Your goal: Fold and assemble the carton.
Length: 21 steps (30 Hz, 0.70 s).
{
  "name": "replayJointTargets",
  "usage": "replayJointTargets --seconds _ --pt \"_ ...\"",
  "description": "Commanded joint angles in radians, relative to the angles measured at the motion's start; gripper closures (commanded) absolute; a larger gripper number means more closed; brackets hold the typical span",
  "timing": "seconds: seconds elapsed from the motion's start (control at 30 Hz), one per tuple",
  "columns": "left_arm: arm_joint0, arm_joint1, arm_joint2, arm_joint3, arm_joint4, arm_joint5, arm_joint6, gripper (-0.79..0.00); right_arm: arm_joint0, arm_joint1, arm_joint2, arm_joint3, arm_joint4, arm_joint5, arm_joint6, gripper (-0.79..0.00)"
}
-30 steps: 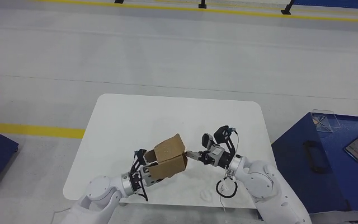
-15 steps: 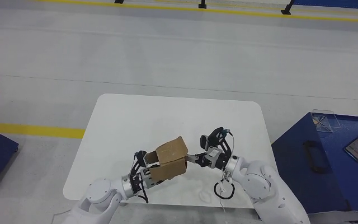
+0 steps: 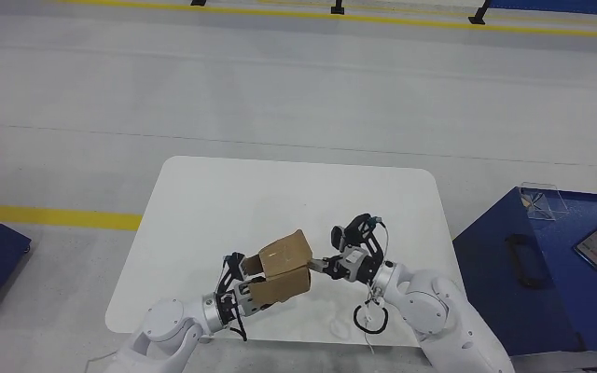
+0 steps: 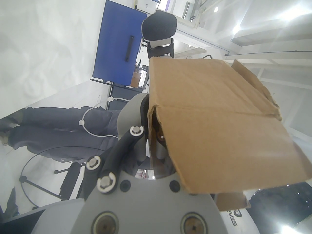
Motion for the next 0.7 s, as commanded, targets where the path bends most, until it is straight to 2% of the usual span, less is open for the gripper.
replayJointTargets --seconds 0.0,0.2,0.67 --pt "0.001 0.0 -0.002 0.001 -0.004 -0.002 -0.002 0.0 -0.008 0.002 0.015 0.005 0.006 0.006 -0.006 -0.785" --pt "0.005 0.0 -0.002 0.005 -0.009 -0.007 -0.012 0.0 -0.011 0.003 0.012 0.031 0.032 0.003 0.037 -0.785" --pt "0.004 -0.002 0.012 0.004 0.005 -0.007 -0.009 0.0 -0.009 -0.001 -0.009 0.031 0.037 -0.017 0.036 -0.785"
